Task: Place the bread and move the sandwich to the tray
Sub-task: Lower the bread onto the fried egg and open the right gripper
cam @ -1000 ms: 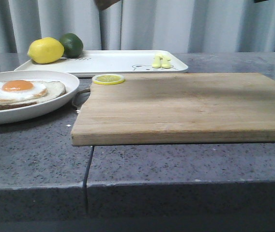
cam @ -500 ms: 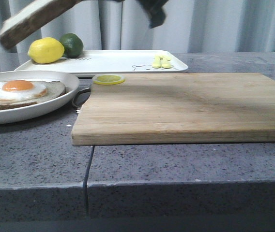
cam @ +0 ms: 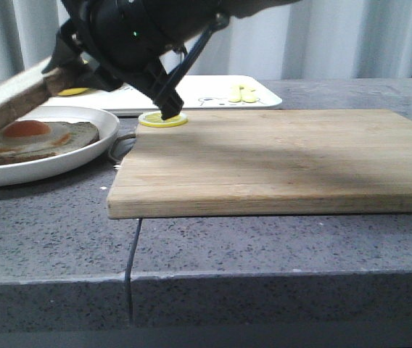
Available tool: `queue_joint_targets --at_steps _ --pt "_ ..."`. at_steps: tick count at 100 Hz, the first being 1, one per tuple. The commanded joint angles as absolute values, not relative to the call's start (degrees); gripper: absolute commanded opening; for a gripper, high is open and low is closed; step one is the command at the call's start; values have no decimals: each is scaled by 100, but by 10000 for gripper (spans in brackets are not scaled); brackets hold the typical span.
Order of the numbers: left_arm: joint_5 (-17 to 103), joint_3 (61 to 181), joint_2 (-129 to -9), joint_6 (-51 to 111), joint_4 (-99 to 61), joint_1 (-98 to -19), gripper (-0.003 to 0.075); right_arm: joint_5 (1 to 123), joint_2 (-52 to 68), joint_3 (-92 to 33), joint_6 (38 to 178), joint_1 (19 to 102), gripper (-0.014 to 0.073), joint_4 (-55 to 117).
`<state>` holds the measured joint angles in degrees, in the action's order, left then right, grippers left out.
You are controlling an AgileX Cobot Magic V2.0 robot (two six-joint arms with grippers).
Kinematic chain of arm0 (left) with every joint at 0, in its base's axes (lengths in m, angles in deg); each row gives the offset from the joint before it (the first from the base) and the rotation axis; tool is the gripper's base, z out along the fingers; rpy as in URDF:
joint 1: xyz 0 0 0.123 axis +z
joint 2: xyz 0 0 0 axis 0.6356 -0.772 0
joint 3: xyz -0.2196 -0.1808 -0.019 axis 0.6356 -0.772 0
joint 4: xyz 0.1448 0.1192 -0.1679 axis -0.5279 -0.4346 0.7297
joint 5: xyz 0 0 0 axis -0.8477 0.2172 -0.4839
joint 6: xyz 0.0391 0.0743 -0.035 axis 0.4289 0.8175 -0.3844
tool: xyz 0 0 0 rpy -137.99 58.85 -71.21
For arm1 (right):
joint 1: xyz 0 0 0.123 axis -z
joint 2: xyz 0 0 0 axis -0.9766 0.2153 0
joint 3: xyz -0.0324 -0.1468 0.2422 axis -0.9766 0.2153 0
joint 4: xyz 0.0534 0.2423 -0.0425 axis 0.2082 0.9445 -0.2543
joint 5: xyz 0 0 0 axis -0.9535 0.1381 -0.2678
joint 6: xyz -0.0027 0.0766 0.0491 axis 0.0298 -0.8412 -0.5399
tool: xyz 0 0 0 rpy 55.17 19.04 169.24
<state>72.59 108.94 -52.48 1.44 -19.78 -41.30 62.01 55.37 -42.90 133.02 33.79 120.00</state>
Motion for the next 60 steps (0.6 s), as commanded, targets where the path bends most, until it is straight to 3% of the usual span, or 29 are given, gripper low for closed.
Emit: queue_joint_targets --at_steps 1,16,23,42,49,60 --pt "6919 11105 -5268 92 -1799 -4114 557 6293 5327 -4496 13318 3377 -105 12385" --pt "6919 11105 -5268 92 -1799 -4114 557 6219 5352 -4496 13323 3377 -54 12385" --pt "6919 11105 -5268 92 -1799 -4114 557 6209 5352 -4496 13323 3385 27 12385" --pt "6919 11105 -5268 92 -1799 -4114 557 5922 5352 -4496 13323 3384 344 12385" --pt "6919 11105 -5268 92 -1799 -4114 557 5745 5352 -4496 13323 3384 421 12385" --pt "6919 11105 -5268 92 -1799 -4114 557 5665 5352 -4496 13323 3384 468 12385"
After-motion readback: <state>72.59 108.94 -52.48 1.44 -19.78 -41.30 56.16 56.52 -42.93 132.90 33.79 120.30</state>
